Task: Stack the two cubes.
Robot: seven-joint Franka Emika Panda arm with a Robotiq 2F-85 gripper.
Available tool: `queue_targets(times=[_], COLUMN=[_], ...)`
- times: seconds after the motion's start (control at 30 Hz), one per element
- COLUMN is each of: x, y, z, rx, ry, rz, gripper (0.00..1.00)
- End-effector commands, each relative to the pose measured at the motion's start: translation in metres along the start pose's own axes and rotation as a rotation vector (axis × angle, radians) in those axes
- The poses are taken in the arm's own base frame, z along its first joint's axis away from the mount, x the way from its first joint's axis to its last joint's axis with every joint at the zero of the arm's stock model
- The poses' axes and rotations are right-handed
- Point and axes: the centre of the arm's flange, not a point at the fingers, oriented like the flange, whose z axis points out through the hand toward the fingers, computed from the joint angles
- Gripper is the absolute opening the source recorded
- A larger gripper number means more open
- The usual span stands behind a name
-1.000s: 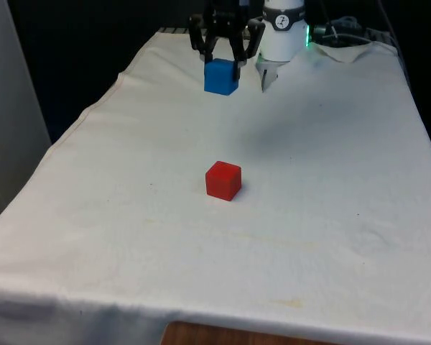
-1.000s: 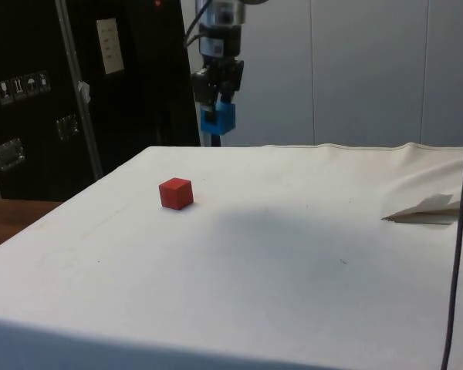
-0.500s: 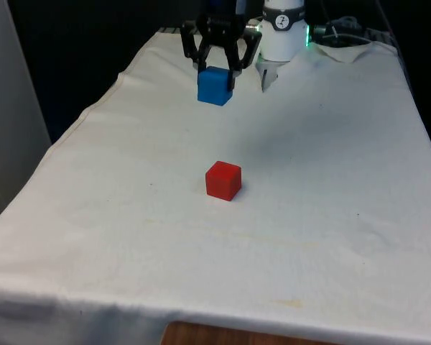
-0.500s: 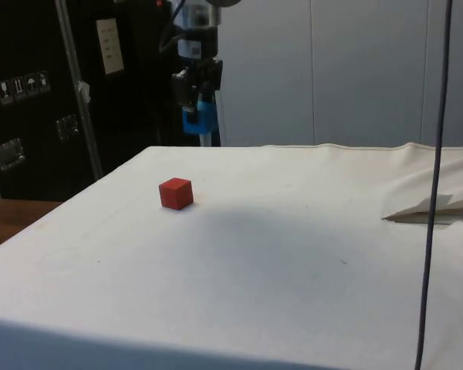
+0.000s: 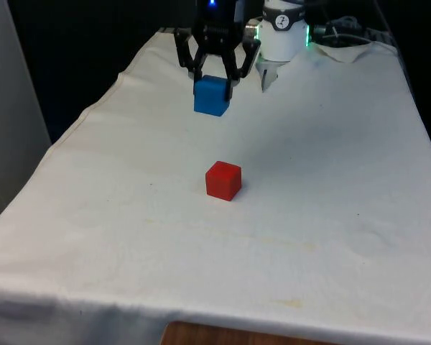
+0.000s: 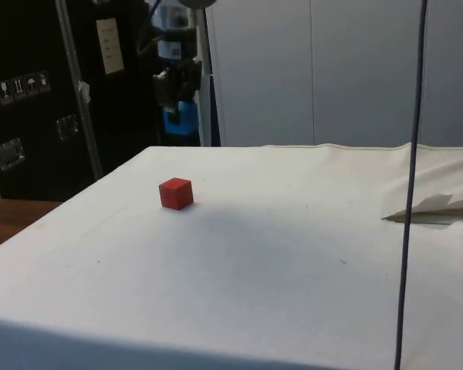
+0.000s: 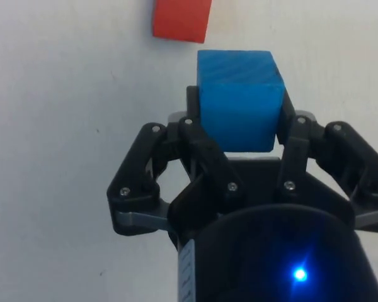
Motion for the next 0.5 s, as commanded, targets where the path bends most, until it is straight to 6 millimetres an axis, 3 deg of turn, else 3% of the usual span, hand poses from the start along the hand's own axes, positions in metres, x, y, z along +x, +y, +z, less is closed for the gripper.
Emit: queue_targets(times=[0.0, 0.47], x=[0.003, 0.027], y=[-0.001, -0.011], z=[0.000, 0.013], rx=[0.013, 0.039], ry=[-0.010, -0.028], rz=[-0.008, -0.089], gripper=[0.00, 0.00])
